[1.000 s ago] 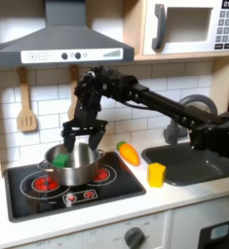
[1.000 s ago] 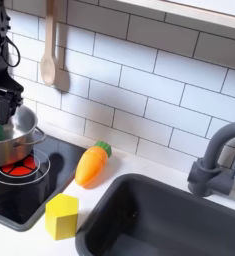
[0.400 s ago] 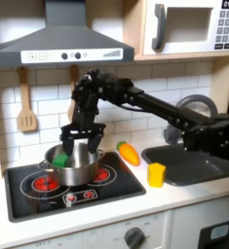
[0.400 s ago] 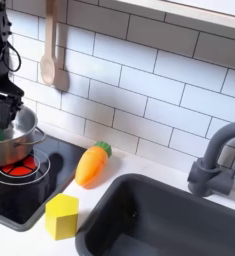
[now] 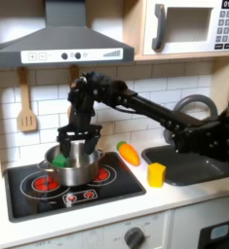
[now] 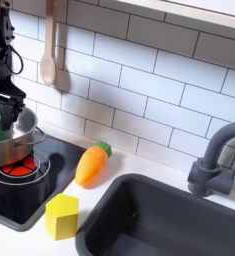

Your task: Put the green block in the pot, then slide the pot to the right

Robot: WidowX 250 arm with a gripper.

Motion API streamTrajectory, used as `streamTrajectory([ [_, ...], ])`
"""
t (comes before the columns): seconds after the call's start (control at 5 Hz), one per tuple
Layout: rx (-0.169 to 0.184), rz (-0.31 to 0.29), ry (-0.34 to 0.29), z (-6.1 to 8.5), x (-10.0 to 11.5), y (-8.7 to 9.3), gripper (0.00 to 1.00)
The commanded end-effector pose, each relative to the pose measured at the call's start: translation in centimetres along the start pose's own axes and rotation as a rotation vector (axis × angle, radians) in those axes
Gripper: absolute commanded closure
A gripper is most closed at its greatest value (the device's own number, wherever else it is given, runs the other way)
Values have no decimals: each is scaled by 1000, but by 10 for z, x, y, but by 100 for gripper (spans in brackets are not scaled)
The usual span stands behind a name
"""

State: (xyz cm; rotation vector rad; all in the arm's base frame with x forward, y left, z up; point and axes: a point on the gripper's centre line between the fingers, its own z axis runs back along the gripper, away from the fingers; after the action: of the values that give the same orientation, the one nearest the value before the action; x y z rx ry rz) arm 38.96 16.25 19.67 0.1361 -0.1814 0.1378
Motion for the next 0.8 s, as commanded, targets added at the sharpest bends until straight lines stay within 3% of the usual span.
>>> streamTrajectory([
  [0.0, -1, -1, 23, -11, 5, 1, 0],
  [0.6, -4, 2, 48, -18, 2, 0, 0],
])
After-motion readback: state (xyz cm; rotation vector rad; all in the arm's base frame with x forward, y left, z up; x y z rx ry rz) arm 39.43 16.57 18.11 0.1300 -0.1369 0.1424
